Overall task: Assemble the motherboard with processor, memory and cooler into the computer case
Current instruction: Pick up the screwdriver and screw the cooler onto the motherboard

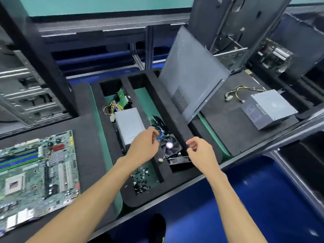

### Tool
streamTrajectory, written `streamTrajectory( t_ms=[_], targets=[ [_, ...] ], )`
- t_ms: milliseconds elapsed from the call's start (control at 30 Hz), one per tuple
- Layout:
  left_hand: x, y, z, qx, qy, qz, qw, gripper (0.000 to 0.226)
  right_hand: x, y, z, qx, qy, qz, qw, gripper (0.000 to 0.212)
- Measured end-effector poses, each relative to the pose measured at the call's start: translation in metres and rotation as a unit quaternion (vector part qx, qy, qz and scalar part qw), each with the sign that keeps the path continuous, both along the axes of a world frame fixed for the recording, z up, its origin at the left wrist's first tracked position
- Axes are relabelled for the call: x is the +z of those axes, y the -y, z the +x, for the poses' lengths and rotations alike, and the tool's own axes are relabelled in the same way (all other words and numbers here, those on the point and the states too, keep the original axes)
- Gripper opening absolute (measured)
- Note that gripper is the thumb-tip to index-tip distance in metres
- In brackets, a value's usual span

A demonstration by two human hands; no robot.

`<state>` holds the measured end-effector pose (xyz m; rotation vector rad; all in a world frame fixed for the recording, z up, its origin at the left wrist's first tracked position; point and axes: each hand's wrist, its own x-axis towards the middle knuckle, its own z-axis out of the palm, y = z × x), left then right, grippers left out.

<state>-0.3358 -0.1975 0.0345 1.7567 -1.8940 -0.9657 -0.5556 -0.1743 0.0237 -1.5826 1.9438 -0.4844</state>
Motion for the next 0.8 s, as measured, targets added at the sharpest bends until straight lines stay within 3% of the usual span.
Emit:
streamTrajectory(
  t_ms=[200, 333, 433, 633, 800],
  targets=[
    [-0.02, 0.018, -0.046, -0.068, 0.14, -0.088, 0.984, 0.042, -0.016, 0.03, -0.009, -0.007, 0.001, 0.004, 1.0, 0.014],
    [-0.044, 0.035, -0.07, -0.128, 0.302, -0.055, 0.943, 0.061, -0.023, 0.045, -0.006, 0.019, 0.02, -0.007, 1.0, 0.013],
    [-0.058, 0.044, -0.079, -0.141, 0.373, -0.013, 0.917, 0.07, -0.028, 0.053, -0.005, 0.035, 0.029, -0.008, 0.999, 0.013],
    [-0.07, 0.05, -0.093, -0.149, 0.443, -0.017, 0.884, 0.08, -0.035, 0.061, -0.015, 0.026, 0.021, 0.009, 0.999, 0.014],
    [-0.065, 0.051, -0.091, -0.106, 0.408, -0.035, 0.906, 0.072, -0.039, 0.065, -0.022, 0.008, 0.027, 0.02, 0.999, 0.014]
  ],
)
